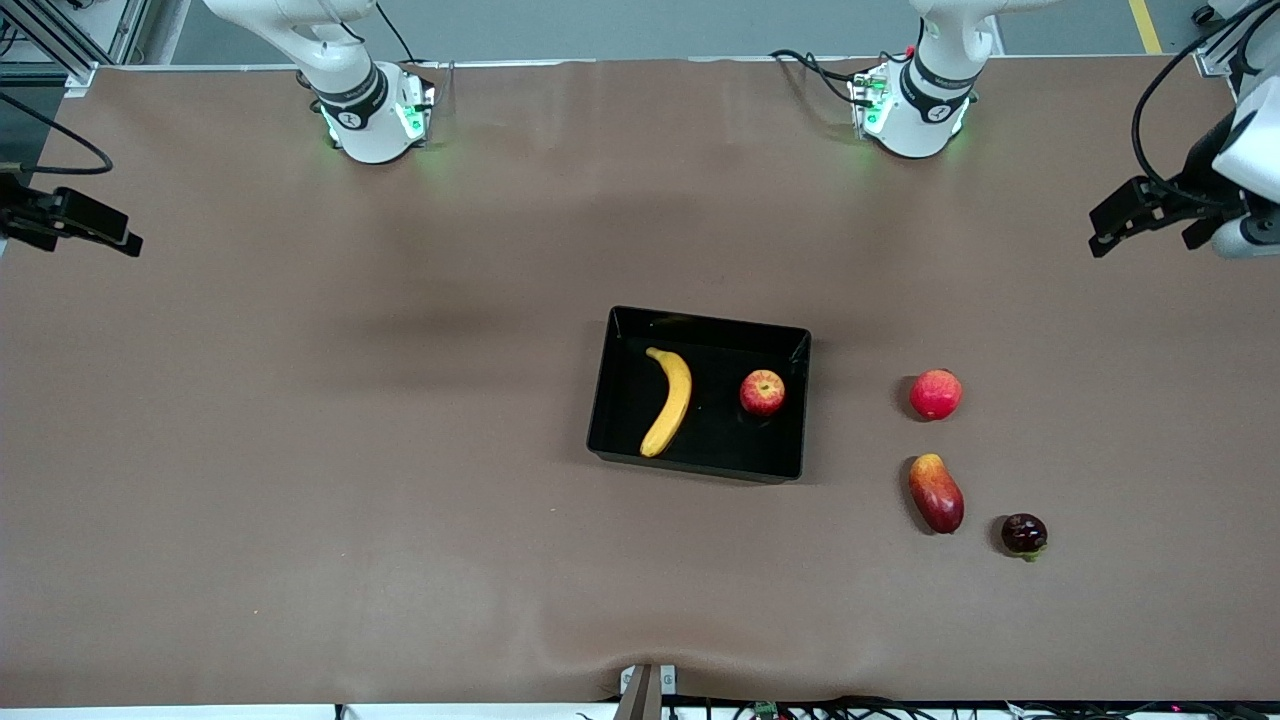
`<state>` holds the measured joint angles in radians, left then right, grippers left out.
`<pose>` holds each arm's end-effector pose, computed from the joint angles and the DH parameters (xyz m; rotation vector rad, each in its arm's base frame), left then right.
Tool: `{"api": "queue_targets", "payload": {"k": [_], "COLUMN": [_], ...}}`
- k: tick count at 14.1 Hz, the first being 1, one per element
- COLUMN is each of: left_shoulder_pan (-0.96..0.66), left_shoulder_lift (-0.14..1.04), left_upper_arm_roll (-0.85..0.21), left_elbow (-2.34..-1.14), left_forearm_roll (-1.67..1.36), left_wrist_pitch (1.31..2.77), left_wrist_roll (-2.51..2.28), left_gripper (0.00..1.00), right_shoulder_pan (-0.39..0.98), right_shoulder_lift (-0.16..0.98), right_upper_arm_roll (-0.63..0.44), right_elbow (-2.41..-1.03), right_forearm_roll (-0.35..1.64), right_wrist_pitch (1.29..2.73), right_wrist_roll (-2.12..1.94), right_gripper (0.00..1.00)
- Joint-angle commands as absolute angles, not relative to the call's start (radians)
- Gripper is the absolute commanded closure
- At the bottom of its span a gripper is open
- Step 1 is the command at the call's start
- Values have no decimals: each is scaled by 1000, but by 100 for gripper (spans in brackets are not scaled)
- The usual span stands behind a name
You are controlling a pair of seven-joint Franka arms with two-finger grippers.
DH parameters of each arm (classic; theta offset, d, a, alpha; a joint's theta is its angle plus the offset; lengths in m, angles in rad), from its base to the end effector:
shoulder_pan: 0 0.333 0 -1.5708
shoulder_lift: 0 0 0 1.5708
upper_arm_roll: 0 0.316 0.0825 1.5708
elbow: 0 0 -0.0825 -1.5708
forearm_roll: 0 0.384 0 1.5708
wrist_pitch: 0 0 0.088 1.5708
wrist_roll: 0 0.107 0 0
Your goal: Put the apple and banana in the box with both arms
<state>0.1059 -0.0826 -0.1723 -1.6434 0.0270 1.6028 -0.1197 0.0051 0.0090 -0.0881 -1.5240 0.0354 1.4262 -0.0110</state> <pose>0.5308 -0.0365 0.6373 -3.1025 -0.0827 -0.0689 0.5405 -0.0405 0.6295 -3.0960 0.1066 0.1628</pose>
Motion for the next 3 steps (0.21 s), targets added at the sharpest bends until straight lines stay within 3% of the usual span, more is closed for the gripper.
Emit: {"api": "queue_targets", "payload": {"k": [1, 3], "left_shoulder_pan": [110, 113], "left_shoulder_lift": [-74, -75], "left_upper_arm_roll": [-173, -172], "left_elbow": [-1608, -1605], "left_forearm_roll": [21, 23], "left_wrist_pitch": [1579, 1548], "left_wrist_roll": [-109, -107], "left_gripper": [0, 0], "right_shoulder_pan": [8, 15], "right_shoulder_lift": [-8, -8], "right_upper_arm_roll": [-89, -89], "right_elbow": [-1551, -1551], "right_forearm_roll": [29, 29], "right_wrist_pitch": [1437, 1434], "right_wrist_roll": [-44, -43], "right_gripper": [0, 0]}}
